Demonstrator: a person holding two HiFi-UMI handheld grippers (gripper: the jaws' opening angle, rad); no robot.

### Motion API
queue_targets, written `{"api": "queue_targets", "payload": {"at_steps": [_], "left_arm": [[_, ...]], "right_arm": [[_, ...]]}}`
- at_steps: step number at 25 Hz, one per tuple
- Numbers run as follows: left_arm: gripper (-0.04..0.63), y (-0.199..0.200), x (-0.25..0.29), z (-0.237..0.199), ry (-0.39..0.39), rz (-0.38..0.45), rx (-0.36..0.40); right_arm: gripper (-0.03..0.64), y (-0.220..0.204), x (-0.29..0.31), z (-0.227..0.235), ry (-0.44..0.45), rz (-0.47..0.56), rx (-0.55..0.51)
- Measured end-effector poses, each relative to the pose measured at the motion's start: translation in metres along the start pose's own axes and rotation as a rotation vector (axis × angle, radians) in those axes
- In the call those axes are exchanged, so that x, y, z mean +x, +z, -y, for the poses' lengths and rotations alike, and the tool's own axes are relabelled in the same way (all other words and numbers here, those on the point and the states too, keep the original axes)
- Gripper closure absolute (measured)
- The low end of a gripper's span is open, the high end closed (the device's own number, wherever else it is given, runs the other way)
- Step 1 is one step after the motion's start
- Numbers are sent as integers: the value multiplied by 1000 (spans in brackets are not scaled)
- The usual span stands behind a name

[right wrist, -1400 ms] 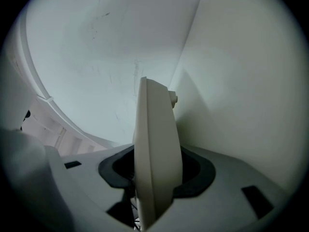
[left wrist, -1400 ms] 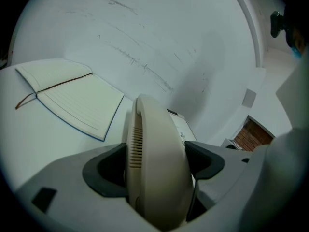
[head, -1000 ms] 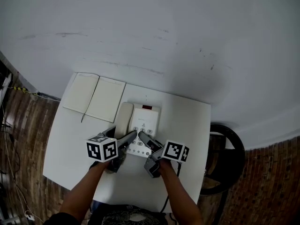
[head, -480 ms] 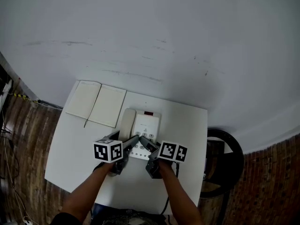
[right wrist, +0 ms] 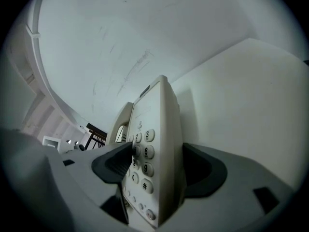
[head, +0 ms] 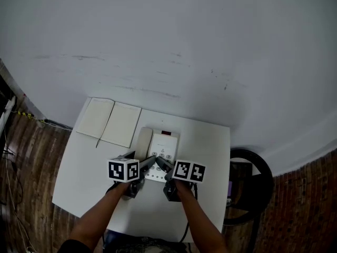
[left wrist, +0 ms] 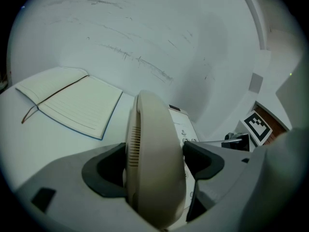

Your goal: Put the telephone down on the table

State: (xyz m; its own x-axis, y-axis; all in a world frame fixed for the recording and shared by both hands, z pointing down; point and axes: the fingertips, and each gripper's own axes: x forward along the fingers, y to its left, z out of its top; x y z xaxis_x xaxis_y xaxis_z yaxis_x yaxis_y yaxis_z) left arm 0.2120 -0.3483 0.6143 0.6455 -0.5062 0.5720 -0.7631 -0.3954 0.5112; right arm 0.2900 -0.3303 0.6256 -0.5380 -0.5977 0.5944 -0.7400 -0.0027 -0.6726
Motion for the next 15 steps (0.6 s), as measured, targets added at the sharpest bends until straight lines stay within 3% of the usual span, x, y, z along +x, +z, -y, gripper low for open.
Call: {"api": "queue_targets", "payload": {"at_steps": [6, 15], "left_arm": [[215, 2, -7, 7, 36, -26, 27], [215, 10, -38, 14, 44, -17, 115]], "right_arm": [[313, 2, -9, 5, -116, -1, -132], [313, 5, -33, -11, -141, 64, -130]]}}
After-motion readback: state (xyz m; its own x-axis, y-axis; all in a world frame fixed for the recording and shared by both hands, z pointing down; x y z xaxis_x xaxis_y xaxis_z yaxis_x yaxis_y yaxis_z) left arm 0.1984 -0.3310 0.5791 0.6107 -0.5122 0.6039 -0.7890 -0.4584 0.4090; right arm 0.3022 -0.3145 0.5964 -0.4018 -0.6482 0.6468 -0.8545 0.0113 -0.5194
